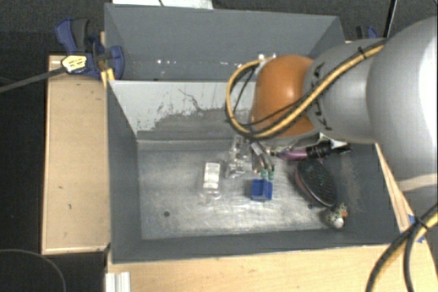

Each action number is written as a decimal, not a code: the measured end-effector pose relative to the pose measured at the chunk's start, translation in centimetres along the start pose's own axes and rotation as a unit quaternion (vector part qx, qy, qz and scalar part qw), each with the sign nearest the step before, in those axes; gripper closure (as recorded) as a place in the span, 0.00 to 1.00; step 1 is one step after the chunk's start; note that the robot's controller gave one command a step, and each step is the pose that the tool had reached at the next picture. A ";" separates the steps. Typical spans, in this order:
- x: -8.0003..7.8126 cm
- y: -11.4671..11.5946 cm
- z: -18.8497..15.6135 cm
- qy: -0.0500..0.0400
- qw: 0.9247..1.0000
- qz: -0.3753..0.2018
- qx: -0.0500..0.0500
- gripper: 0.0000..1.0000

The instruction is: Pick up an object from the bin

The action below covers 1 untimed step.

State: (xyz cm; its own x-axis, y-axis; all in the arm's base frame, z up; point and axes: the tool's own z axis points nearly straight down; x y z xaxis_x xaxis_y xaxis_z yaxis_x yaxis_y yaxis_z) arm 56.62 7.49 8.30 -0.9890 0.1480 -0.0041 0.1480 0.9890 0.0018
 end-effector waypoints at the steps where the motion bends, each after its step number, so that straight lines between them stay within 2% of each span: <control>1: 0.0 0.0 0.0 0.000 1.000 0.001 0.000 0.00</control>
Offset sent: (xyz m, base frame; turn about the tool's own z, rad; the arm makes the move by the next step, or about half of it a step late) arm 0.0000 0.0000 0.0000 0.0000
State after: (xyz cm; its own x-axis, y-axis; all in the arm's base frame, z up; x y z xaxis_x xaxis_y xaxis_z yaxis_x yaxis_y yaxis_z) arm 56.62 7.49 8.30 -0.9887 0.1498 -0.0041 0.1498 0.9887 0.0018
